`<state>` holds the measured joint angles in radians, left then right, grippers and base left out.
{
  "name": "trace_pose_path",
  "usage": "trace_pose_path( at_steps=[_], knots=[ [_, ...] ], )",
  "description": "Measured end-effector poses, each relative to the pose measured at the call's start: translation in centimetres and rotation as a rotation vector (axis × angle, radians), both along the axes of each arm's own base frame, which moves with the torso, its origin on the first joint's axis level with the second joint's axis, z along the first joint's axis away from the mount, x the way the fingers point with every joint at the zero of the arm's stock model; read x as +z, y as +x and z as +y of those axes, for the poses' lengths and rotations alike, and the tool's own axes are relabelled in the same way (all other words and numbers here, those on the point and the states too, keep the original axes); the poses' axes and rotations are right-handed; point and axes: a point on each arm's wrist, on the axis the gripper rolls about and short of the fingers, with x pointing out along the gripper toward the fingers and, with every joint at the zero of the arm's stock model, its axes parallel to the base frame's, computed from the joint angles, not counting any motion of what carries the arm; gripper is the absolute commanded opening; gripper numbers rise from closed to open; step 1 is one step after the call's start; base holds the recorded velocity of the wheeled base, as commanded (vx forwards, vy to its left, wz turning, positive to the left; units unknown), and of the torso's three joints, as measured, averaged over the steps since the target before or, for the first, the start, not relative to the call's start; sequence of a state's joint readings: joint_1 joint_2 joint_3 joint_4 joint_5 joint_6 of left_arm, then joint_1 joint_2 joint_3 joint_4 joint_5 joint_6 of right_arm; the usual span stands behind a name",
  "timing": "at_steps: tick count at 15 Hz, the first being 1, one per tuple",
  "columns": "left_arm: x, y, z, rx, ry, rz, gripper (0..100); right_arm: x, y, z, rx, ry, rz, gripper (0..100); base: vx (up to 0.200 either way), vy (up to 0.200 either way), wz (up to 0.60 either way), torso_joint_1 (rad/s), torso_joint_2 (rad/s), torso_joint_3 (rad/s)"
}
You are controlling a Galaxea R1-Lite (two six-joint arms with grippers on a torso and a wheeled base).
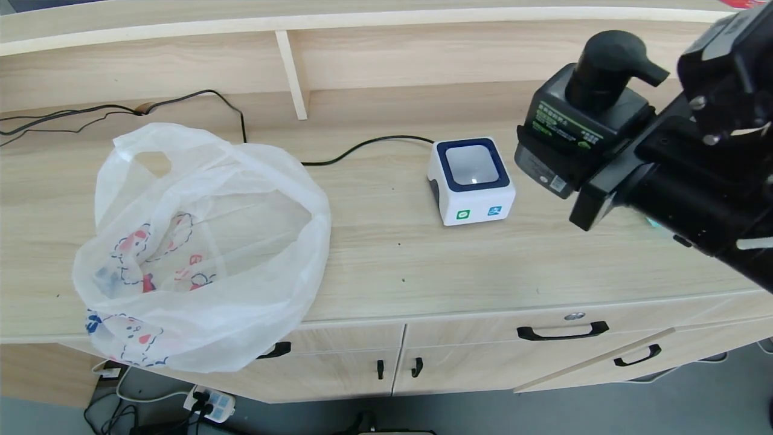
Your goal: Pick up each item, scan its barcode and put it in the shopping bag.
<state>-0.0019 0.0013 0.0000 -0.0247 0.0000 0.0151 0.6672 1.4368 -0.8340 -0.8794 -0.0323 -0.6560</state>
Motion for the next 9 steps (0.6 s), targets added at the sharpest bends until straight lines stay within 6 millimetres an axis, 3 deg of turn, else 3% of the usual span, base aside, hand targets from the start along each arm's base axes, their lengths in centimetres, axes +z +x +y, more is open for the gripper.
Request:
trace_pose_path(
  at_steps=[4,7,9],
  knots=[
    [0.0,0.0,0.0,0.001,0.016,-0.003,100,-0.5,4.2,2.0,0.155,-0.199,-0.249,0,0.0,0.0,0.0,0.0,0.0,0.0],
    [0.0,0.0,0.0,0.002,0.039,-0.004,100,-1.2,7.6,0.0,0.123,-0.308,-0.318,0,0.0,0.0,0.0,0.0,0.0,0.0],
    [0.0,0.0,0.0,0.0,0.043,-0.004,100,-1.2,8.7,-0.8,0.101,-0.343,-0.348,0,0.0,0.0,0.0,0.0,0.0,0.0]
  ],
)
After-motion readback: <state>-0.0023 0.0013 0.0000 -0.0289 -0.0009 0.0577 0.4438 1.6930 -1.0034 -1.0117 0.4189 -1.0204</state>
